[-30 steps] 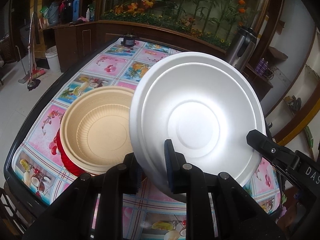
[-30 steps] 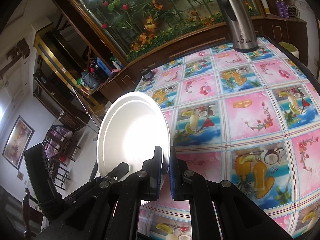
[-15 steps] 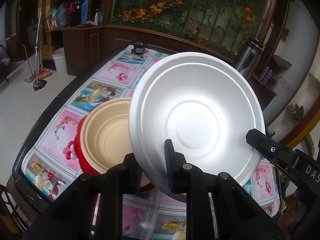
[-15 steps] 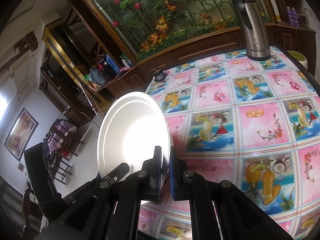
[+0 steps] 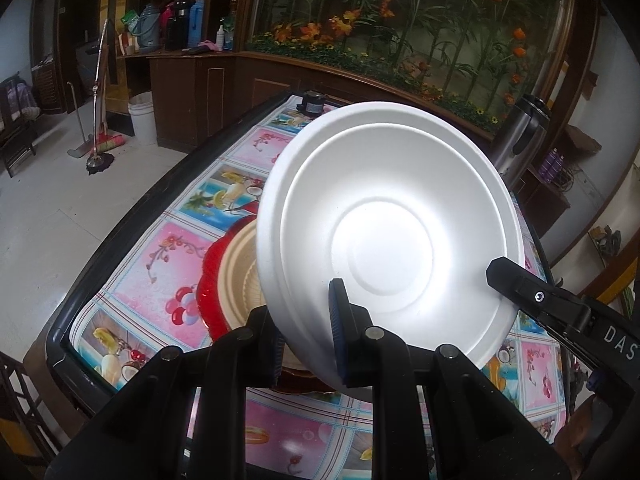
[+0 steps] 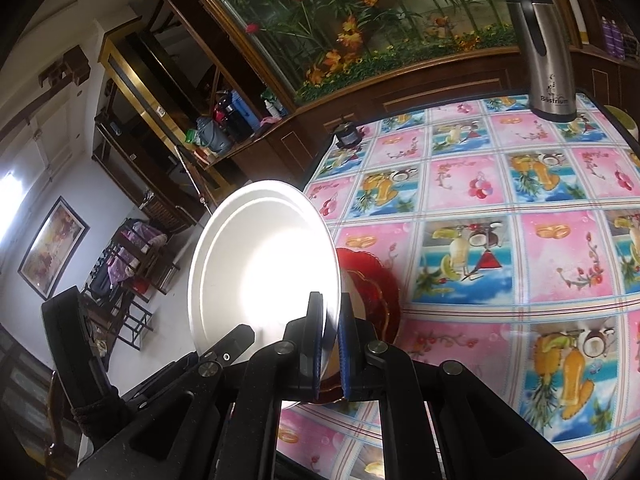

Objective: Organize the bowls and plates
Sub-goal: 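Hold the white bowl tilted beside the stack with both grippers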

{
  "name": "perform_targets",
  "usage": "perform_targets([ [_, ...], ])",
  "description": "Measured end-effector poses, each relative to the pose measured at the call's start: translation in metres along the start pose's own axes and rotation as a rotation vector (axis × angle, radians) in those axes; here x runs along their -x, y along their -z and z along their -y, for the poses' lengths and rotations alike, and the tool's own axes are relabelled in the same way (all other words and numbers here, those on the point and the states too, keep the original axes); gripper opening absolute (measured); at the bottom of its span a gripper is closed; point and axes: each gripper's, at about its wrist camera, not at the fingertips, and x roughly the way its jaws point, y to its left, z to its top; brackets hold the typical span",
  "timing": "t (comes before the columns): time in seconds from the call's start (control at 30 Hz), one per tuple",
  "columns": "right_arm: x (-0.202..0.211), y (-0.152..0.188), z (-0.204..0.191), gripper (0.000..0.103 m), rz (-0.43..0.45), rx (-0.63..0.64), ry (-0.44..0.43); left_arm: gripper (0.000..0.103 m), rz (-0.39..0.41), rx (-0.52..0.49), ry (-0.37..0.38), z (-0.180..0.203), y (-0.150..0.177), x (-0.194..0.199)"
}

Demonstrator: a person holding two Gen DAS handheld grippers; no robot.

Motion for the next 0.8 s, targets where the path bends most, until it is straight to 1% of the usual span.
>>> perform_targets([
  [0.8, -0.021, -0.001, -0.020, 0.007, -0.040, 0.026, -0.024, 0.018, -0.010, 0.023, -0.034, -0.019, -0.002, 0.001],
])
